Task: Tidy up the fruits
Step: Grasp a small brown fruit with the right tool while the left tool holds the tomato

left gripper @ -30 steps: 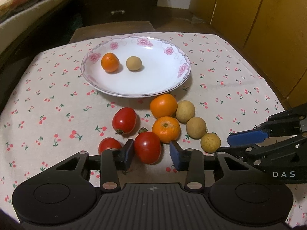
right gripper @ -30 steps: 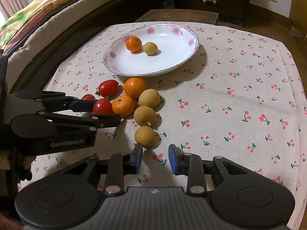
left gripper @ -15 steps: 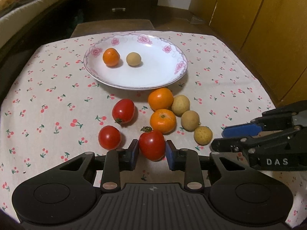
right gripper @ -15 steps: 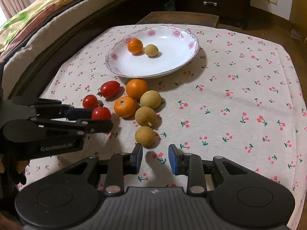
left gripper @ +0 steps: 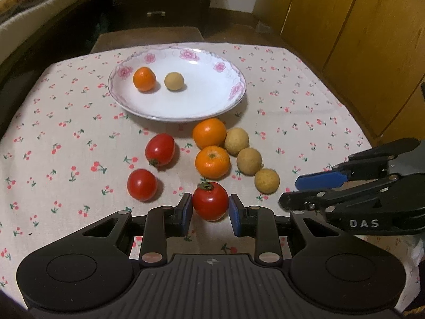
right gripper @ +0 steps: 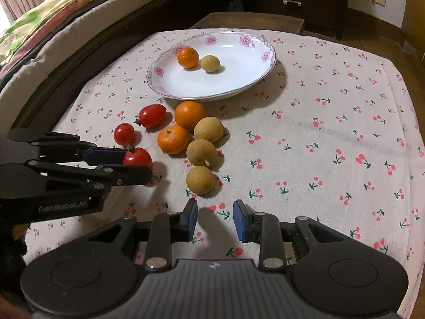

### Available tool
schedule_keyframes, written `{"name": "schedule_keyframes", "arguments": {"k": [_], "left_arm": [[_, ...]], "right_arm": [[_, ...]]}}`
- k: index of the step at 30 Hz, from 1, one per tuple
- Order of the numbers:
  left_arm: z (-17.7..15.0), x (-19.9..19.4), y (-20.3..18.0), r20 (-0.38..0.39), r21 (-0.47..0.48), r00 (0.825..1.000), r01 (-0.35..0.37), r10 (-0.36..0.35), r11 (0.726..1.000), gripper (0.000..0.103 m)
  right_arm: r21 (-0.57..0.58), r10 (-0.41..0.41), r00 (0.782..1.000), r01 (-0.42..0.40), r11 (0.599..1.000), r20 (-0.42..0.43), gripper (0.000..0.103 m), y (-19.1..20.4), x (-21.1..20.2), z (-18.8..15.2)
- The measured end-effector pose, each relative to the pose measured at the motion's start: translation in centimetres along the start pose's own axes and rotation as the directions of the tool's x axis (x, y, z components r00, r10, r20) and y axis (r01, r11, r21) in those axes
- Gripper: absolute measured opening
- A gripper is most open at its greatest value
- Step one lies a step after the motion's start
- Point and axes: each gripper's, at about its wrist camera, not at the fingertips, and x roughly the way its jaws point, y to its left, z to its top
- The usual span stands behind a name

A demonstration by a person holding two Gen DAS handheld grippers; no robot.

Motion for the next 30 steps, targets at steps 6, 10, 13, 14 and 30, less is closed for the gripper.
{"name": "schedule_keyframes", "arguments": {"k": [6, 10, 13, 14, 30], "left_arm": [[-0.1, -0.1, 0.1, 0.000, 0.005, 1.000, 0.001, -0.001, 1.000, 0.038], [-0.2, 0.1, 0.2, -0.007, 0.007, 1.000, 0.001, -0.001, 1.000, 0.038], [-0.3, 0.4, 0.1, -0.017, 0.008, 1.000, -0.002, 0.002, 1.000, 0.038], [-0.3, 0.4, 0.1, -0.017, 0.008, 1.000, 0.000, 0.000, 1.000, 0.038], [0.2, 0.6, 0.9, -0.002, -0.020, 1.000, -0.007, 0.007, 1.000, 0.038]], "right_arm": [[-0.011, 0.016, 1.000, -0.016, 1.000, 0.005, 0.033, -0.1, -0.1, -0.4], [-0.028, 0.021, 1.000, -0.021, 0.999, 0.006, 0.036, 0.0, -0.3, -0.9], [-0.023, 0.019, 1.000, -0.019, 1.000, 0.020, 0.036, 0.0, -0.4, -1.0], [-0.012, 0.015, 1.000, -0.015, 1.000, 0.027, 0.036, -0.1, -0.3, -0.8], [-0.025, 0.016, 0.999, -0.015, 1.000, 0.044, 0.038, 1.1, 2.0, 2.0]]}}
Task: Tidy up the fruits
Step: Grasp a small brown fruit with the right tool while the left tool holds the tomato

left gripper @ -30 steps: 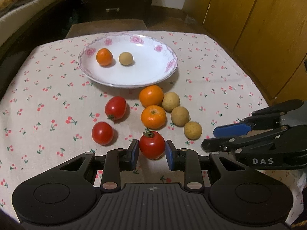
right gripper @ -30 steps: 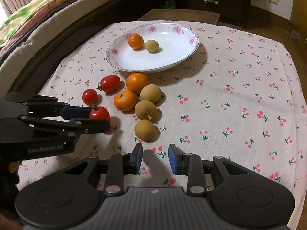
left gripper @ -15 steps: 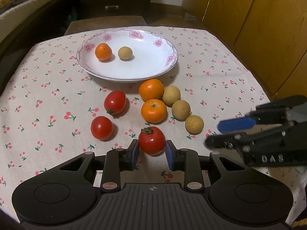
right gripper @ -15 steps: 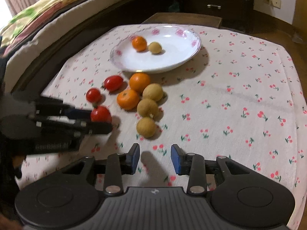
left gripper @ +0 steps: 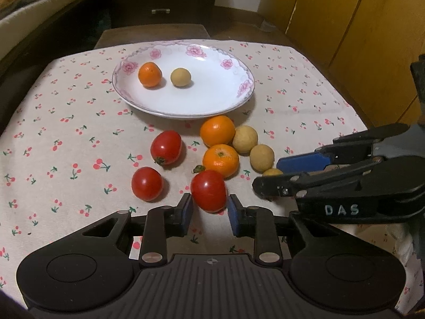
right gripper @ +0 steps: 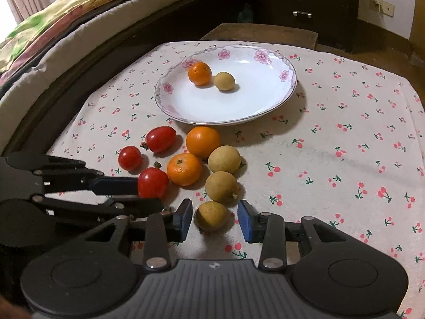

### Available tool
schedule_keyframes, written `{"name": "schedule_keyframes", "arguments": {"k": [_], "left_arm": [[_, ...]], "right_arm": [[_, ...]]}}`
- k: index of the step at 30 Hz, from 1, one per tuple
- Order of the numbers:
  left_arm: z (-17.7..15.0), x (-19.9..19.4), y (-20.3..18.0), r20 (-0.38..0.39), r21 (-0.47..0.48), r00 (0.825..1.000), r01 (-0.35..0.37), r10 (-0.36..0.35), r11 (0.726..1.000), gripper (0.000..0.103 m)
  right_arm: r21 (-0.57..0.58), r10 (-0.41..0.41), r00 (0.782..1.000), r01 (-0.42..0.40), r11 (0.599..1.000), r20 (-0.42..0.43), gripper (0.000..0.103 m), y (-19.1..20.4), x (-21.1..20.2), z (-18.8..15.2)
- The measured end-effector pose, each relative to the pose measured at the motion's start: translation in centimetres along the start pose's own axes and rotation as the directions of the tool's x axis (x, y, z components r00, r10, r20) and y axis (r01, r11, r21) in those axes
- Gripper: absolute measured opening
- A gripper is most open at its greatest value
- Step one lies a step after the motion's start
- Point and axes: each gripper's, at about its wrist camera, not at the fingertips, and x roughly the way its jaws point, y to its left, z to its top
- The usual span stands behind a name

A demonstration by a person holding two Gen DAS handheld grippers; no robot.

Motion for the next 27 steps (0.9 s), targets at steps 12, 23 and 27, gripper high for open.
{"name": "schedule_keyframes", "arguments": {"k": [12, 23, 27], "left_arm": [[0.7, 0.6, 0.1, 0.004, -0.055, 1.000, -0.002, 0.002, 0.998, 0.043], [1.0, 1.4, -0.7, 0.003, -0.038, 0.999, -0.047, 0.047, 0.998, 0.038], [0.9, 1.2, -0.6, 0.001, -0.037, 0.999, -0.046, 0.046, 0.998, 0.037]], "right_arm": [[-0.033, -0.025, 1.000, 0.025, 0.999, -0.001, 0.027, 0.4, -0.8, -0.4], [-0.028, -0.022, 1.000, 0.021, 0.999, -0.015, 0.027, -0.1, -0.8, -1.0], [-0.053, -0.039, 0.999, 0.038, 0.998, -0.016, 0.026, 0.3, -0.8, -1.0]]}}
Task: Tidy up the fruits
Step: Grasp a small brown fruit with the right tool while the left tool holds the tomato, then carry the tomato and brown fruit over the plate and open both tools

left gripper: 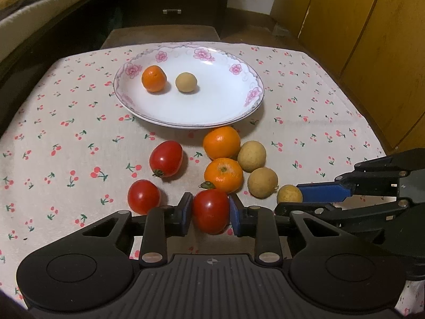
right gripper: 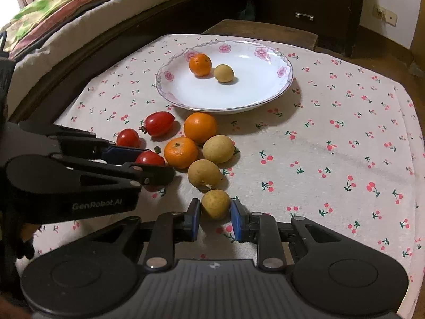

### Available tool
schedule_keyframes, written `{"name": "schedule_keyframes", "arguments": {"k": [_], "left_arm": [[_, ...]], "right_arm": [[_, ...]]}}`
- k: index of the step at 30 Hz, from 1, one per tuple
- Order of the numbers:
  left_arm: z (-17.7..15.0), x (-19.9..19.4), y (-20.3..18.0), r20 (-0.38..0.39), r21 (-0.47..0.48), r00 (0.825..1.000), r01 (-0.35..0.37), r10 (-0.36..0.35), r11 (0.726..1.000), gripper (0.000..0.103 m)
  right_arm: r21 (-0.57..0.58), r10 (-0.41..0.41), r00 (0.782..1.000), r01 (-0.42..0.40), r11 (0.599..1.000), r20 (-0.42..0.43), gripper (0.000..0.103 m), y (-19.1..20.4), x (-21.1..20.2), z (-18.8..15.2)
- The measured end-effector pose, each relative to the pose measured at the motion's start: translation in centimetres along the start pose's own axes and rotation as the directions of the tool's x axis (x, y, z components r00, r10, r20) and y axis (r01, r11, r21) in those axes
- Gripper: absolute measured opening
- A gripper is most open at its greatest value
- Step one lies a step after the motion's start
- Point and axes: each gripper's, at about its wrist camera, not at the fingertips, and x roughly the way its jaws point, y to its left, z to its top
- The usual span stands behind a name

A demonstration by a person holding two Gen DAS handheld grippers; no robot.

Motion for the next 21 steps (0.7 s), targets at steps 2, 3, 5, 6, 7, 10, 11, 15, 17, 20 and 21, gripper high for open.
{"name": "schedule_keyframes", "arguments": {"k": [2, 3, 5, 6, 7, 10, 11, 15, 17, 20, 21], "left_arm": [[-0.2, -0.2, 0.0, -0.003, 0.004, 1.000, -0.001, 0.001, 1.000, 0.037], [-0.2, -0.2, 0.0, -0.004, 0.005, 1.000, -0.001, 0.001, 1.000, 0.037], [-0.3, -0.4, 0.1, -0.002, 0.002, 1.000, 0.000, 0.000, 1.000, 0.037], [-0.3, -0.5, 0.1, 0.000, -0.001, 1.000, 0.001, -0.001, 1.000, 0.037], [-0.2, -0.6, 0.1, 0.003, -0.005, 1.000, 0.004, -0.004, 1.000, 0.037], [-0.1, -1.1, 0.1, 0.014, -0.008, 1.000, 0.010, -0.010, 1.000, 0.037], [0.0, -1.2, 0.0, 0.018, -0.007, 1.000, 0.013, -0.012, 1.000, 0.037], [0.3, -1.6, -0.2, 0.031, -0.008, 0.999, 0.024, -0.024, 1.000, 0.037], [0.5, -1.8, -0.3, 0.036, -0.009, 0.999, 0.027, -0.027, 1.000, 0.037], [0.8, -2.0, -0.4, 0.050, -0.009, 0.998, 0.034, -0.034, 0.999, 0.037], [1.0, -2.1, -0.4, 0.055, -0.010, 0.998, 0.034, -0.033, 0.999, 0.037]], "right_arm": [[0.003, 0.003, 1.000, -0.003, 1.000, -0.003, 0.026, -0.1, -0.1, 0.0], [0.006, 0.004, 1.000, -0.004, 1.000, -0.006, 0.026, -0.1, -0.1, 0.0], [0.009, 0.002, 1.000, -0.002, 1.000, -0.006, 0.026, -0.1, -0.3, -0.1], [0.012, 0.002, 1.000, -0.002, 1.000, -0.003, 0.026, -0.1, -0.4, -0.1], [0.013, 0.003, 1.000, -0.003, 1.000, 0.000, 0.026, -0.1, -0.6, -0.1], [0.017, 0.002, 1.000, -0.002, 1.000, 0.016, 0.026, -0.2, -1.1, 0.2], [0.020, 0.004, 1.000, -0.004, 1.000, 0.020, 0.026, -0.2, -1.3, 0.3], [0.029, 0.008, 0.999, -0.009, 1.000, 0.043, 0.026, -0.3, -2.0, 0.5], [0.031, 0.006, 0.999, -0.008, 0.999, 0.053, 0.026, -0.2, -2.3, 0.7], [0.038, 0.007, 0.998, -0.010, 0.999, 0.067, 0.026, -0.4, -2.5, 1.1], [0.041, 0.006, 0.997, -0.009, 0.999, 0.072, 0.026, -0.5, -2.6, 1.3]]}}
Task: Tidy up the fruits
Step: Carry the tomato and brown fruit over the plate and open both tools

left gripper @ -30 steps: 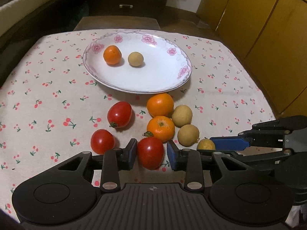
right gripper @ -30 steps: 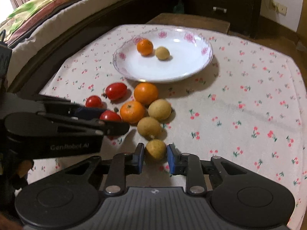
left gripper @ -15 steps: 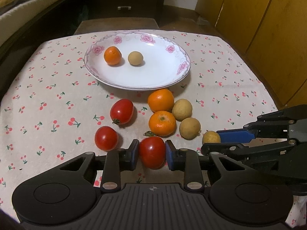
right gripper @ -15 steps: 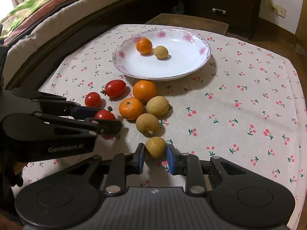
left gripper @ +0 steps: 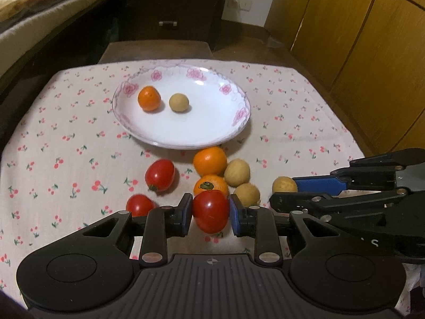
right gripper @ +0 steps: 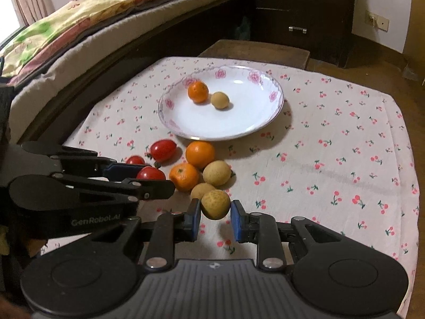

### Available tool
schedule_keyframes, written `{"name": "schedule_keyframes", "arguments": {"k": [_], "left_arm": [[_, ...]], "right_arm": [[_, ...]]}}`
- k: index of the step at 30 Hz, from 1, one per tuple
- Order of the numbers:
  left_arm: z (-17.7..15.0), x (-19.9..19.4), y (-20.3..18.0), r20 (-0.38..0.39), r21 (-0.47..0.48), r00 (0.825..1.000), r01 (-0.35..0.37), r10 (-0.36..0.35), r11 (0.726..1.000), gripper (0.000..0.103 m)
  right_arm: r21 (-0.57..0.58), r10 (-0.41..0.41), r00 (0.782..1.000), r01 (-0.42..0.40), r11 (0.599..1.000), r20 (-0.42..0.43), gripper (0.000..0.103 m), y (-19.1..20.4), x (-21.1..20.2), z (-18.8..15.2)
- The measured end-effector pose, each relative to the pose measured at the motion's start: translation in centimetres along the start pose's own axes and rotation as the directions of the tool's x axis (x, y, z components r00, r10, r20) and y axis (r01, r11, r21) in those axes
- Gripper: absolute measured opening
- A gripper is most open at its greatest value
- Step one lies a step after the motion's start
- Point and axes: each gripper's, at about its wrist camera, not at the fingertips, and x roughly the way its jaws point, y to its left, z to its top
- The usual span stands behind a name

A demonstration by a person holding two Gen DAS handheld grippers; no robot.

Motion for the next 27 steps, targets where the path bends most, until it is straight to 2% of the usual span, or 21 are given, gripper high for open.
{"name": "schedule_keyframes", "arguments": {"k": [16, 27], "left_arm": [[5.1, 0.8, 1.3, 0.065, -0.060, 0.998, -0.009, 0.013, 0.998, 0.037], [6.9, 3.7, 2.9, 0.043, -0.073, 0.997, -0.065, 0.068, 0.995, 0.036]], "right_arm": [[0.034, -0.025, 0.995, 0.022, 0.999, 0.100, 0.026, -1.4, 0.8, 6.0], [0.042, -0.010, 0.997, 0.007, 0.999, 0.081, 0.026, -2.7, 4.5, 8.4]]}}
